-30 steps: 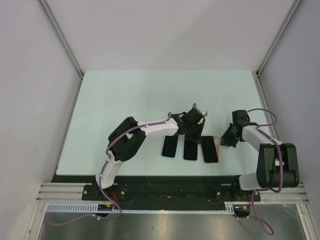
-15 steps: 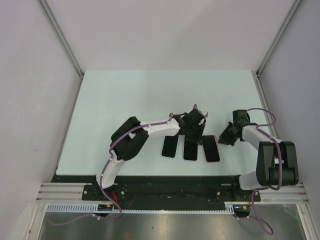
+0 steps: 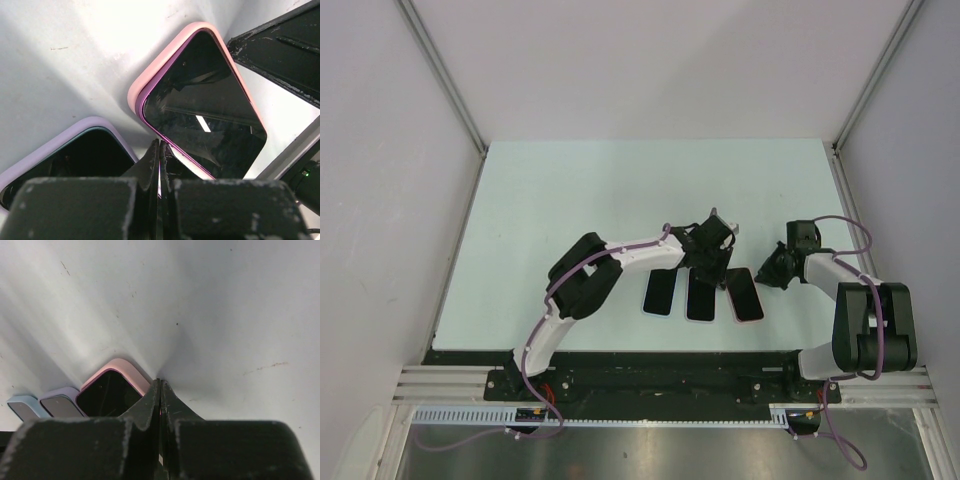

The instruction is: Put the phone into the phone case

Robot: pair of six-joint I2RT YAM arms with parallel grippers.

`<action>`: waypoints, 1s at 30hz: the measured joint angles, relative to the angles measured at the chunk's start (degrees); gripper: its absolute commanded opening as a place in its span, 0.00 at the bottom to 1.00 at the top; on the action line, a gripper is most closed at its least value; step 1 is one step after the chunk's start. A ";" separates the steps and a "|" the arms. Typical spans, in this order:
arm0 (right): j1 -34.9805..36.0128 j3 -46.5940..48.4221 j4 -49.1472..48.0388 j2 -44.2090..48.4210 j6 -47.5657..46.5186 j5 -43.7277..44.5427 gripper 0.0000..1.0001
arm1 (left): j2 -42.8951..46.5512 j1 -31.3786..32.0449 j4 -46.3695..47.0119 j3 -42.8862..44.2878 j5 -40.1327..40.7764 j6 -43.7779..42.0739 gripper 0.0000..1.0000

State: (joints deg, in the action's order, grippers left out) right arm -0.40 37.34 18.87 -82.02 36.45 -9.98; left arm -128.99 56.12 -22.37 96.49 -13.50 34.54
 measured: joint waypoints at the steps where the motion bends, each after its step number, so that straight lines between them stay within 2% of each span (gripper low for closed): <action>1: 0.00 -0.02 -0.24 0.00 0.02 -0.02 0.00 | -0.04 0.00 -0.22 0.20 0.04 -0.02 0.00; 6: -1.51 -0.59 -1.27 0.00 0.50 -1.66 0.03 | -0.15 -0.07 -0.96 0.66 0.92 0.04 0.05; 8: -2.49 -0.76 -1.25 0.13 0.59 -2.40 0.07 | -0.11 -0.39 -0.66 0.48 1.16 0.42 0.14; 10: -3.89 -0.81 -0.15 0.57 0.11 -2.80 0.11 | 0.31 -0.79 0.76 -0.63 1.14 1.07 0.17; 17: -11.15 -0.81 6.05 4.09 -4.81 -4.00 0.41 | 2.62 -1.90 3.45 -2.86 1.16 2.08 0.29; 20: -13.49 -0.81 7.06 4.52 -6.80 -6.71 0.48 | 2.73 -2.12 4.63 -2.89 0.72 2.19 0.36; 26: -13.75 -0.81 7.32 4.66 -8.39 -12.79 0.53 | 2.75 -2.14 5.62 -3.65 -0.15 2.69 0.36; 30: -13.75 -0.92 7.21 4.68 -9.38 -15.21 0.53 | 2.75 -2.03 5.84 -3.80 -0.81 3.04 0.27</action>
State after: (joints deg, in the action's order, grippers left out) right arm -14.15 36.42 26.09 -77.34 27.07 -25.19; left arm -126.23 54.08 -16.53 92.68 -14.31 37.58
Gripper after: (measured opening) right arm 0.528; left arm 0.334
